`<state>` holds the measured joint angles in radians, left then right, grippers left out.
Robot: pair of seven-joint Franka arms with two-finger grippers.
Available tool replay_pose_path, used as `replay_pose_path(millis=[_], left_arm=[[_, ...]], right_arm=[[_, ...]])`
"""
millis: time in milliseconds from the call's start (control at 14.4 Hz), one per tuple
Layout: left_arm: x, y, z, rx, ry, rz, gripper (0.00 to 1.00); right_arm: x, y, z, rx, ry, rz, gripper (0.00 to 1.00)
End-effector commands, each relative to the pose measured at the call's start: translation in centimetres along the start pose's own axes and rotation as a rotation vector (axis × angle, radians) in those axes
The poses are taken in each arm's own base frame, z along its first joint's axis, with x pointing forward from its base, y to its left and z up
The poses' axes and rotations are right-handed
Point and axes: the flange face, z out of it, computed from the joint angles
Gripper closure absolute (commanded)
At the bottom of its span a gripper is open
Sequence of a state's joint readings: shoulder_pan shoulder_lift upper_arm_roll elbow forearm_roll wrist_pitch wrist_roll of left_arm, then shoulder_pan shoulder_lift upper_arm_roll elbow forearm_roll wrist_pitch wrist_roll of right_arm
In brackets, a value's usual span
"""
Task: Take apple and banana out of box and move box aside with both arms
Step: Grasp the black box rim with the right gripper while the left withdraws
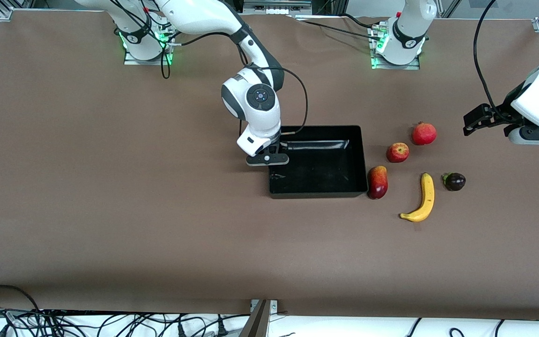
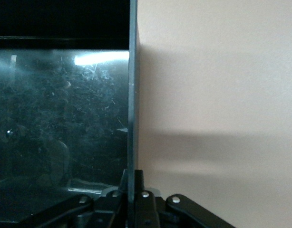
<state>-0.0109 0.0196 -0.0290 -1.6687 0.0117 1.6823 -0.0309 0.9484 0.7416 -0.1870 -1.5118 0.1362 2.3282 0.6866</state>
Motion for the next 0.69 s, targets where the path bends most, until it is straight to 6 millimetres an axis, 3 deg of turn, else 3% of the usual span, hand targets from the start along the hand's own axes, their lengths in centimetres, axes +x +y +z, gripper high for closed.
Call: replay_pose_path(millis=[0, 69, 346, 416, 623], left_arm=[[-0.6, 0.1, -0.7, -0.011, -0.011, 0.016, 0.00], [-0.7, 0.1, -0.8, -0.011, -0.016, 0.016, 0.00], [-0.8, 0.1, -0.8, -0.011, -0.023, 0.016, 0.00], [-0.7, 0.1, -0.8, -0.011, -0.022, 0.016, 0.00], [-0.8, 0.2, -0.9, -0.009, -0.022, 0.018, 0.00]], right_arm=[[1.8, 1.4, -3.1, 0.020, 0.005, -0.034, 1.00], [2.7, 2.6, -4.2, 0.017, 0.005, -0.062, 1.00], [7.7, 12.5, -9.9, -0.005, -0.021, -0.144, 1.00], [8.5, 15.5, -10.7, -0.002, -0.026, -0.152, 1.00], [10.5, 26.8, -11.6, 0.003, -0.055, -0.213, 1.00]])
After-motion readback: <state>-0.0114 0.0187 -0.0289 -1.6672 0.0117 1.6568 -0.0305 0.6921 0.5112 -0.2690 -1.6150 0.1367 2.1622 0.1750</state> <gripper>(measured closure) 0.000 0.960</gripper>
